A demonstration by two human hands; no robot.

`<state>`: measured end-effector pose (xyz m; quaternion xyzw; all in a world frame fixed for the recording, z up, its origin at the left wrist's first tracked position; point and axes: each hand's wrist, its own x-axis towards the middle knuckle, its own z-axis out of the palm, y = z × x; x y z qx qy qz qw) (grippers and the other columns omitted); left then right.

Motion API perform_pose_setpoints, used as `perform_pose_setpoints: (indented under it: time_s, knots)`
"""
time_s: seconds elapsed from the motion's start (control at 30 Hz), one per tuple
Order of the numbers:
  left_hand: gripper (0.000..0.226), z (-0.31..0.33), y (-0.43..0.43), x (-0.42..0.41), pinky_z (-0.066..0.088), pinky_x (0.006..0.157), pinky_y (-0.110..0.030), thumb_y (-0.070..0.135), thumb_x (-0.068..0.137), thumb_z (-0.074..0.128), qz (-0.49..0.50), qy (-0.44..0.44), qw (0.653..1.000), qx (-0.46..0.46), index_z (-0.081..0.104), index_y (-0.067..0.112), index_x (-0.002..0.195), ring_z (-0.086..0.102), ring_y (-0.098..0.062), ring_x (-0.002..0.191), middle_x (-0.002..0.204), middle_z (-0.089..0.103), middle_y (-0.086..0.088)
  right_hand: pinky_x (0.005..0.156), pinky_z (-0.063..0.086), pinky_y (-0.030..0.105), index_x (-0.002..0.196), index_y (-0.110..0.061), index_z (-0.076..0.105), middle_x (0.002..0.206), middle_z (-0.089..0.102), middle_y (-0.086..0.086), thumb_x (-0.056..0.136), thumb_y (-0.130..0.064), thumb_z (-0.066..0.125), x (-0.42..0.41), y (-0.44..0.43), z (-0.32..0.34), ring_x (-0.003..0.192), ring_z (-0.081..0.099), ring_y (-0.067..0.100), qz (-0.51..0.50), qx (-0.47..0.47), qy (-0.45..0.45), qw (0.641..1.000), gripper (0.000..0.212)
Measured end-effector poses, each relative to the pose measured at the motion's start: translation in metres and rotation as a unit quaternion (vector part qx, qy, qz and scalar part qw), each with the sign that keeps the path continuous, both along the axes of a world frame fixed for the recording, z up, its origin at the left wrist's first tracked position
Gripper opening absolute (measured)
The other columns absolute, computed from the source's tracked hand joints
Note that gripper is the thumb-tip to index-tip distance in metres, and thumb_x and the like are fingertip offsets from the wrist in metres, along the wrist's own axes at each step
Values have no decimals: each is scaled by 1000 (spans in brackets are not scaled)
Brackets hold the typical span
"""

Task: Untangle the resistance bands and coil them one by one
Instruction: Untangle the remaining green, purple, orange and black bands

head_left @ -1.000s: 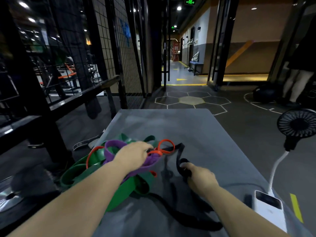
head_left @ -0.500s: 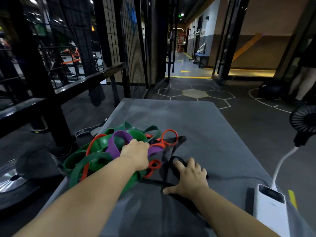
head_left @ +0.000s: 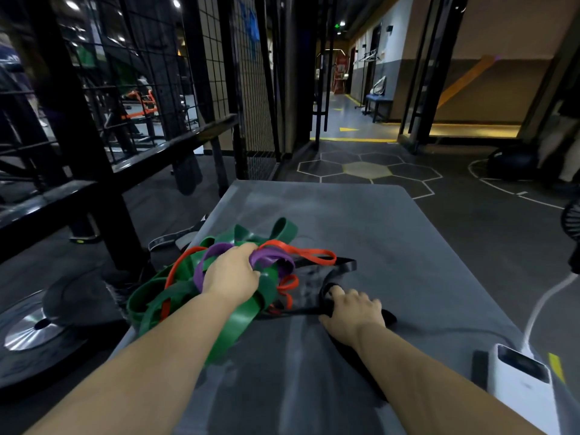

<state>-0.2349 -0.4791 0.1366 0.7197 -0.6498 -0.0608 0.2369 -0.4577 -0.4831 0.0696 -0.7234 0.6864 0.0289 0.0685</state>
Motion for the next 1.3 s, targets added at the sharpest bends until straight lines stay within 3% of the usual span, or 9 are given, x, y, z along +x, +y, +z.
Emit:
perform_pose_setpoints:
  time_s: [0.2, 0.4, 0.63, 0.77, 0.87, 1.03, 1.1, 1.2, 1.3]
  knots:
    - [24, 10, -7, -1, 42, 63, -31, 22, 87, 64, 11, 52, 998, -19, 56, 31, 108, 59, -22, 72, 81, 60, 7, 90, 42, 37, 131, -23, 47, 127, 61, 8, 94, -38, 45, -1, -11, 3, 117, 57, 30, 9, 23, -35, 999, 39]
    - [41, 44, -21, -3, 48, 80, -34, 23, 85, 66, 23, 67, 996, -62, 55, 32, 125, 60, -27, 99, 108, 65, 2, 91, 44, 35, 128, -11, 54, 127, 60, 18, 97, -27, 47, -26, -21, 23, 116, 56, 35, -69, 3, -218, 974, 36]
    - [39, 106, -36, -14, 44, 79, -31, 23, 82, 70, 21, 100, 988, -115, 58, 28, 119, 58, -27, 101, 107, 65, -1, 70, 53, 37, 100, -7, 58, 80, 69, 17, 94, -19, 52, -70, -37, 103, 74, 63, 30, -228, -64, -637, 733, 15]
    - [45, 143, -42, -30, 45, 82, -32, 25, 82, 72, 7, 96, 986, -137, 56, 27, 125, 59, -26, 106, 113, 65, -2, 58, 48, 35, 85, -6, 59, 66, 61, 15, 86, -19, 57, -86, -41, 169, 51, 56, 26, -253, -92, -742, 614, 12]
    - [48, 177, -43, -43, 49, 89, -34, 23, 82, 74, 0, 132, 976, -174, 56, 24, 127, 60, -25, 104, 108, 63, 0, 49, 40, 30, 77, -5, 56, 71, 58, 14, 83, -17, 54, -97, -36, 219, 43, 50, 22, -238, -129, -772, 575, 14]
    - [43, 215, -43, -58, 50, 89, -36, 20, 83, 73, -17, 167, 957, -237, 56, 24, 123, 58, -21, 94, 97, 57, 5, 38, 41, 12, 109, -8, 61, 76, 56, 3, 94, -23, 49, -110, -12, 298, 51, 54, 15, -189, -221, -743, 603, 24]
    - [40, 213, -43, -60, 48, 79, -32, 20, 83, 72, -13, 141, 963, -228, 56, 25, 119, 56, -18, 89, 96, 57, 7, 61, 55, 20, 103, -7, 61, 87, 65, 10, 87, -24, 54, -111, -12, 313, 60, 62, 20, -184, -230, -748, 595, 24]
    - [25, 185, -43, -59, 42, 61, -28, 16, 83, 69, -14, 38, 992, -122, 55, 25, 102, 54, -14, 74, 90, 59, 3, 64, 55, 32, 89, -7, 60, 80, 63, 11, 86, -21, 55, -104, -7, 315, 63, 60, 25, -183, -221, -732, 617, 15]
    - [44, 137, -41, -59, 50, 82, -38, 22, 78, 70, -30, -137, 988, 71, 50, 21, 117, 60, -26, 99, 116, 61, -7, 43, 48, 23, 79, -9, 56, 70, 56, 8, 88, -17, 55, -98, -6, 305, 52, 55, 22, -186, -204, -733, 622, 13]
